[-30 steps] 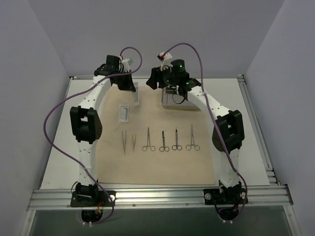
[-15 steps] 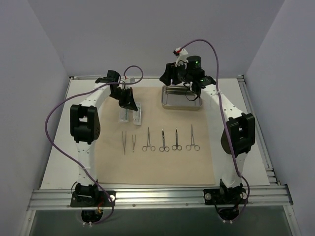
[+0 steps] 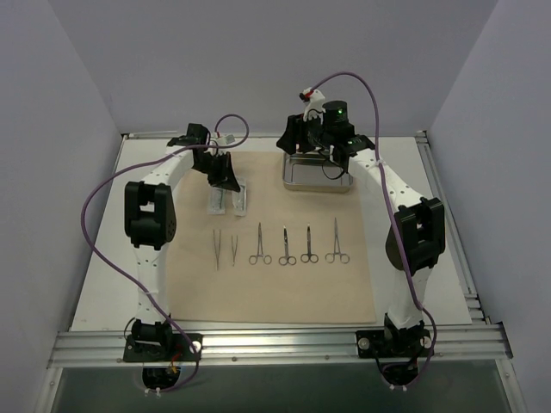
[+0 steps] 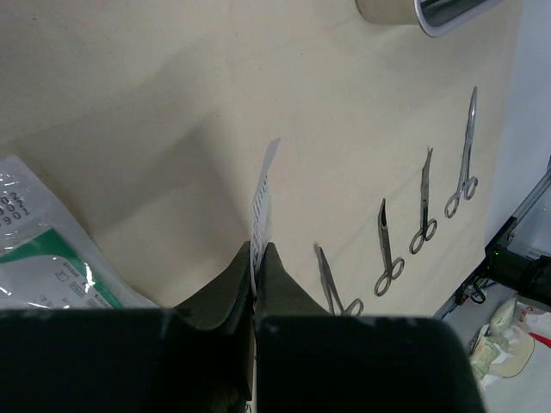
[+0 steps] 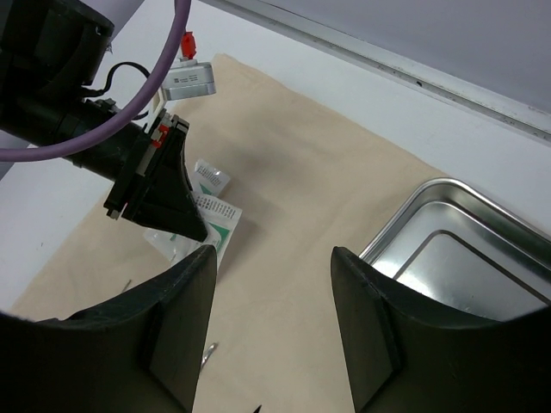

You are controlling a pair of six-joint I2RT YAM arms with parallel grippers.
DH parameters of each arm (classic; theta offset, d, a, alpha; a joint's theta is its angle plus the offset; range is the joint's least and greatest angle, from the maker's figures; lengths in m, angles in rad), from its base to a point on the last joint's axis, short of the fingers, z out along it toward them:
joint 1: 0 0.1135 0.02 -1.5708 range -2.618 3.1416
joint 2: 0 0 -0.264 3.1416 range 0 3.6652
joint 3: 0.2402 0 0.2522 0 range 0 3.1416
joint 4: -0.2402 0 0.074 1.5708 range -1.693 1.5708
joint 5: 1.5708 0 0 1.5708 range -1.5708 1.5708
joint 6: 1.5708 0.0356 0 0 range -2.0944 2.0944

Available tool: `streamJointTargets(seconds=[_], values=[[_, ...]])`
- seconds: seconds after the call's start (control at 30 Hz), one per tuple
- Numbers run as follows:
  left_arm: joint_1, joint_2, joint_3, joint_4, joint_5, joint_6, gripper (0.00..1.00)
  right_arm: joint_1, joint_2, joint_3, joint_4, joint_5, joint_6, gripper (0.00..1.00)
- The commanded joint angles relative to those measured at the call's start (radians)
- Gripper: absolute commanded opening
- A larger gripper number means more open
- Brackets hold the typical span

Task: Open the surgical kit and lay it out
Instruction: Place the medical item in the surgical kit.

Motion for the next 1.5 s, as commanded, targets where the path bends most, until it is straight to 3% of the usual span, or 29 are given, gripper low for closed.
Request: streamJointTargets(seconds=[0.0,0.4,0.63,0.93,1.07,1.23,1.47], values=[[0.014,0.031,0.052,0.030,-0.021,0.008,0.02,0.007,-0.045,-0.015,0.012,-0.009,0.007,0.51],[0.005,0.112,0.127,-0.042,-0.108,0.081,0.02,0.013,-0.023,-0.003,0.012,-0.009,0.007,0.51],[-0.020,0.155,0.224,-0.076,-0.191,0.151,0.07,0.015,0.000,0.019,0.008,-0.016,0.008,0.52],[-0.028,0.180,0.233,-0.096,-0.199,0.163,0.13,0.013,0.006,0.036,-0.011,-0.009,-0.009,0.52],[-0.029,0.182,0.230,-0.105,-0.228,0.170,0.20,0.013,0.009,0.037,-0.011,-0.008,-0.009,0.53],[-0.029,0.145,0.225,-0.093,-0.265,0.194,0.40,0.013,0.012,0.040,-0.008,-0.008,-0.009,0.54],[-0.031,0.120,0.245,-0.112,-0.286,0.209,0.47,0.012,0.012,0.045,-0.008,-0.006,-0.010,0.54]])
